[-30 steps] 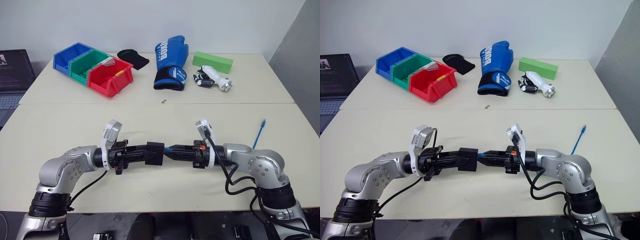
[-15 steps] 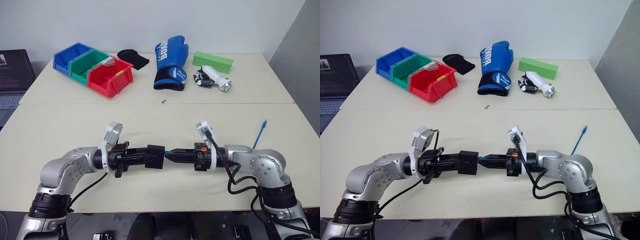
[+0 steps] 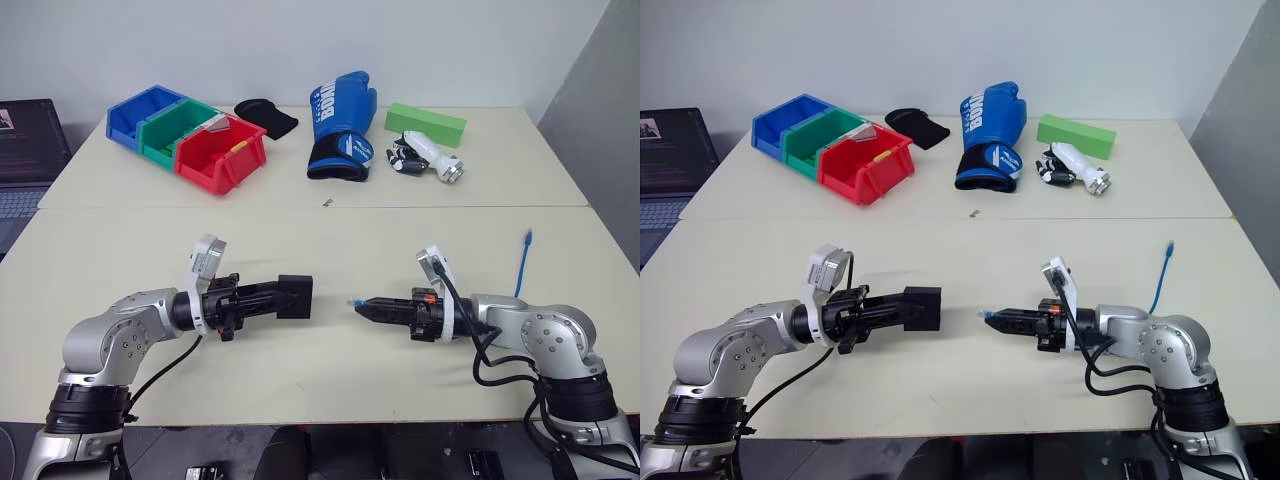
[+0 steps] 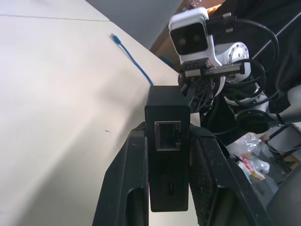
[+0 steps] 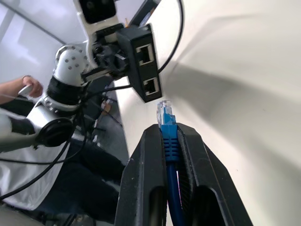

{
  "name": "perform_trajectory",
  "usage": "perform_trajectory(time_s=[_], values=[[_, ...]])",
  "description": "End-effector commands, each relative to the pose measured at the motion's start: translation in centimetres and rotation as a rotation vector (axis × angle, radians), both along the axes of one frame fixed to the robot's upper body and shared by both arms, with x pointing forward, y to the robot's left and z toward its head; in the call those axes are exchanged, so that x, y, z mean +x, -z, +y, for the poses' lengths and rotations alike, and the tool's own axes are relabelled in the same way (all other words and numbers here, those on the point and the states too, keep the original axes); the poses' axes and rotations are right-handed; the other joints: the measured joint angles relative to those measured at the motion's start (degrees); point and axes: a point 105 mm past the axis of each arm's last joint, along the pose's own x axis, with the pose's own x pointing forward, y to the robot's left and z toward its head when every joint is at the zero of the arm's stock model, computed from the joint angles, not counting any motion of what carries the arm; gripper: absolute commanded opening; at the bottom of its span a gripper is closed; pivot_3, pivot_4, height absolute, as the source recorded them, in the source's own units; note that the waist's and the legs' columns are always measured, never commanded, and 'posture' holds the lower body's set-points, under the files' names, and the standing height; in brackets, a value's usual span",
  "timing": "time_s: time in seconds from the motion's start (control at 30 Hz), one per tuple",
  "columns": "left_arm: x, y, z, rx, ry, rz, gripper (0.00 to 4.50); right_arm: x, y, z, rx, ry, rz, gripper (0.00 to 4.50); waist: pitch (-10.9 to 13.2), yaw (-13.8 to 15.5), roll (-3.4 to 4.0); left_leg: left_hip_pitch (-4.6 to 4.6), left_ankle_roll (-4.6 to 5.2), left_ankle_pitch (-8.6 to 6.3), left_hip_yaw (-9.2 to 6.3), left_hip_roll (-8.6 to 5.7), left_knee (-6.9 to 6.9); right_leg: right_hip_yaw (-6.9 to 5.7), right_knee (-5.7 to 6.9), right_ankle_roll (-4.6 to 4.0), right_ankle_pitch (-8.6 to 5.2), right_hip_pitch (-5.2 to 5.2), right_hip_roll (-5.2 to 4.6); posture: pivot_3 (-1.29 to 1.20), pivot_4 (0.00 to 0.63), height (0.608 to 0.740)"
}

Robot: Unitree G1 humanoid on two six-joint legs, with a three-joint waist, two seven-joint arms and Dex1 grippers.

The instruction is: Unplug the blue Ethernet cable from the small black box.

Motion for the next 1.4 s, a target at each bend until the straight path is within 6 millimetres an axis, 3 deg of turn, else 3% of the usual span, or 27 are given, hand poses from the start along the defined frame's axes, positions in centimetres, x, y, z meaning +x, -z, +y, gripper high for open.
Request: perform_trajectory(time_s=[0.03,0.13,0.23,0.3,0.43,0.6,0.73,0.87,1.13,1.37,1.4], values=[[0.1,-0.6,0.2,0.005,-0.024,-0.04,0.77,6.3,-0.3,-2.5,-0.174,0.32,-0.296,0.04,0.0,-0.1,0.0,0.01,0.0,0.0,0.03,-0.03,0.02,0.01,0.01,0.01,0.0,0.0,0.01,0.0,0.15,0.74],[0.2,-0.4,0.2,0.025,-0.042,-0.047,0.77,10.2,0.3,-5.2,-0.326,0.532,-0.451,0.04,0.0,-0.1,-0.01,0.02,0.0,0.0,0.07,-0.04,0.04,0.01,0.03,0.02,0.01,-0.02,0.03,0.0,0.15,0.74],[0.5,-0.3,0.3,0.046,-0.068,-0.06,0.77,12.6,1.3,-7.9,-0.452,0.662,-0.521,0.04,0.0,-0.2,-0.01,0.0,-0.02,0.01,0.13,-0.04,0.03,0.05,0.04,0.01,0.01,-0.07,0.02,0.0,0.15,0.74],[0.7,-0.4,0.4,0.053,-0.083,-0.069,0.77,13.0,2.1,-8.5,-0.492,0.657,-0.537,0.74,0.0,-0.1,-0.01,-0.02,-0.03,0.02,0.13,0.0,0.03,0.05,0.03,0.01,0.01,-0.08,-0.02,0.0,0.15,0.74],[1.5,-0.6,0.7,0.074,-0.145,-0.102,0.77,12.4,2.6,-8.4,-0.498,0.584,-0.534,1.6,0.0,-0.1,-0.01,-0.06,-0.04,0.02,0.18,0.01,0.02,0.09,0.01,0.01,0.01,-0.11,-0.03,0.0,0.15,0.74],[3.6,-1.2,1.5,0.089,-0.309,-0.181,0.77,11.0,0.0,-8.7,-0.453,0.51,-0.597,2.81,0.0,0.0,0.0,-0.05,-0.02,0.02,0.12,0.03,0.06,0.06,0.04,0.01,0.02,-0.08,-0.04,0.0,0.15,0.74],[6.5,-1.8,3.6,0.113,-0.577,-0.322,0.77,8.2,-3.9,-7.0,-0.325,0.337,-0.688,3.87,0.0,0.1,0.0,-0.07,-0.02,0.01,0.12,0.0,0.1,0.04,0.04,0.01,0.02,-0.08,-0.08,0.0,0.15,0.74],[9.2,-1.7,7.5,0.187,-0.932,-0.509,0.77,5.0,-6.9,-3.7,-0.241,0.141,-0.738,3.92,0.0,0.0,0.01,-0.04,-0.02,0.01,0.1,0.04,0.09,0.05,0.02,0.01,0.02,-0.06,-0.08,0.0,0.15,0.74],[9.8,1.9,11.4,0.286,-1.191,-0.585,0.77,2.6,-7.9,1.6,-0.228,-0.081,-0.78,3.92,0.0,0.2,0.0,-0.05,-0.02,0.01,0.02,0.01,0.1,-0.03,0.04,-0.07,0.07,-0.08,-0.11,0.0,0.15,0.74],[9.7,5.1,12.5,0.294,-1.234,-0.497,0.77,1.8,-7.1,3.1,-0.257,-0.198,-0.775,3.92,-0.1,0.4,-0.11,-0.11,-0.02,0.01,0.03,-0.07,0.19,-0.1,0.0,0.0,0.11,-0.05,-0.15,0.0,0.15,0.74],[9.6,5.4,12.5,0.292,-1.228,-0.486,1.33,1.8,-7.0,3.1,-0.26,-0.199,-0.776,3.92,-0.1,0.3,-0.11,-0.09,-0.02,0.02,0.04,-0.07,0.19,-0.08,0.02,0.0,0.11,-0.05,-0.15,0.0,0.15,0.74]])
